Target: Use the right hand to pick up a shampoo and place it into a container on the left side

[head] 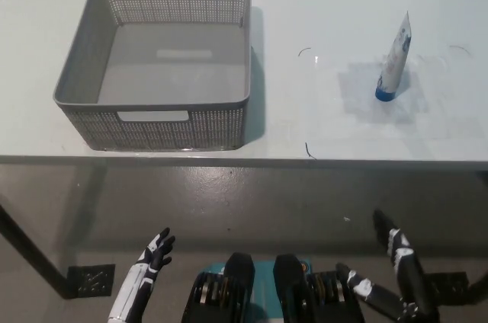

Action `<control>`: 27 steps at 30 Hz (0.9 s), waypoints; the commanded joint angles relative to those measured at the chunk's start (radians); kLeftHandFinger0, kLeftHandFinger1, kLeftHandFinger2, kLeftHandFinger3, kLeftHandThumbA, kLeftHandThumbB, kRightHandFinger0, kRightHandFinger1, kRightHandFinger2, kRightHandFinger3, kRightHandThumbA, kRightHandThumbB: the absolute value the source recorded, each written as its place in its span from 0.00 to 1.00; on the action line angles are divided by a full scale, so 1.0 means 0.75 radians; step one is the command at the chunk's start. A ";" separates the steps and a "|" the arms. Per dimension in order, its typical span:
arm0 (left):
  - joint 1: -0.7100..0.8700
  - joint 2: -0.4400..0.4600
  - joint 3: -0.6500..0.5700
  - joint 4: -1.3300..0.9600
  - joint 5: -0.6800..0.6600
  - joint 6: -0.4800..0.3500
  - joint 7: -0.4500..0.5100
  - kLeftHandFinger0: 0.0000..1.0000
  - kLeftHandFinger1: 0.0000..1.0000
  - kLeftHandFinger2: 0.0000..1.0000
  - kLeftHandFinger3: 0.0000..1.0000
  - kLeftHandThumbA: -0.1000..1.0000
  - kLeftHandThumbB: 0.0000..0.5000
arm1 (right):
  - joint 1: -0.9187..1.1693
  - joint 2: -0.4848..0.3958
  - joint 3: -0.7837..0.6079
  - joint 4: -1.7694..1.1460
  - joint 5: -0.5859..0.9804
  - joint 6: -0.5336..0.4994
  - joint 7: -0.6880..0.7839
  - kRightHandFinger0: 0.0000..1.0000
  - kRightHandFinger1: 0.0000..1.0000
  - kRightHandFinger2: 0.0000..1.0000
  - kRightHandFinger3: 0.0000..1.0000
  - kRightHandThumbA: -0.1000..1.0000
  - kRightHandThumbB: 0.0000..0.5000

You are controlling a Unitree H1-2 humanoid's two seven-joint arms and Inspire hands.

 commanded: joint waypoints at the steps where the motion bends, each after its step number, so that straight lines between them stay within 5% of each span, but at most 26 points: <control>1: 0.004 0.012 0.005 -0.012 0.011 -0.079 0.004 1.00 1.00 1.00 1.00 1.00 0.47 | -0.064 0.009 -0.040 -0.117 -0.027 -0.075 -0.047 1.00 1.00 1.00 1.00 0.84 0.47; 15: 0.070 0.008 -0.003 -0.035 0.007 -0.079 -0.007 1.00 1.00 1.00 1.00 0.99 0.46 | -0.354 0.002 -0.221 -0.118 0.095 0.086 -0.072 1.00 1.00 1.00 1.00 0.84 0.54; 27: 0.090 -0.002 0.002 -0.030 0.014 -0.098 0.002 1.00 1.00 1.00 1.00 1.00 0.47 | -0.628 -0.046 -0.342 0.241 0.177 0.098 -0.073 1.00 1.00 1.00 1.00 0.83 0.48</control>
